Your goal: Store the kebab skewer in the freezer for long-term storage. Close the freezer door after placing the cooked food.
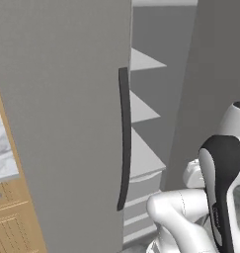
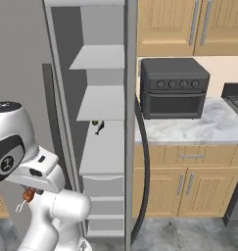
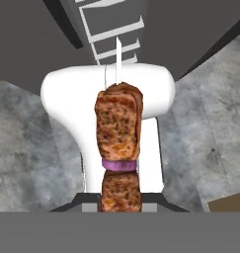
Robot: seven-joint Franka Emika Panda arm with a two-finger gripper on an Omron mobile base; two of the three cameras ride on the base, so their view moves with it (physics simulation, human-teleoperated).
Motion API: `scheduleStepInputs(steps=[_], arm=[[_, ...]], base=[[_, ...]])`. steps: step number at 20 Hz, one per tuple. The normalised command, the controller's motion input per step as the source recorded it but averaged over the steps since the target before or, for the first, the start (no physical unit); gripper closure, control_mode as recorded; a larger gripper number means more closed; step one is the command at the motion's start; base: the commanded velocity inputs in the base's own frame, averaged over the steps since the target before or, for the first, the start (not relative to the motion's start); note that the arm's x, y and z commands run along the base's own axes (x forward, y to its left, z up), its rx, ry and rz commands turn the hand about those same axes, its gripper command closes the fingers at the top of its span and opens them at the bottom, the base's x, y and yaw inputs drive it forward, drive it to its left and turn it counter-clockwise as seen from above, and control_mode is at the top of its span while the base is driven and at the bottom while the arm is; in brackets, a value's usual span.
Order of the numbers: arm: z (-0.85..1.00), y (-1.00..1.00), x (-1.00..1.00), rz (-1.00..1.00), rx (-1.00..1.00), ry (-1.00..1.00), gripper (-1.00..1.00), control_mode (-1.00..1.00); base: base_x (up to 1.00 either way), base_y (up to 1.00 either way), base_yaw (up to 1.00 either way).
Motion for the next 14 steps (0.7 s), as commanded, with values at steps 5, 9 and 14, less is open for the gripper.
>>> scheduleStepInputs(steps=[5, 9, 14], arm=[[0.0, 0.0, 0.0, 0.0, 0.0, 0.0, 1.0, 1.0], [0.0, 0.0, 0.0, 0.0, 0.0, 0.0, 1.0, 1.0], [0.0, 0.0, 0.0, 0.0, 0.0, 0.0, 1.0, 1.0]], base=[[0.15, -0.17, 0.08], [0.38, -0.13, 0.07], [0.43, -0.14, 0.07]])
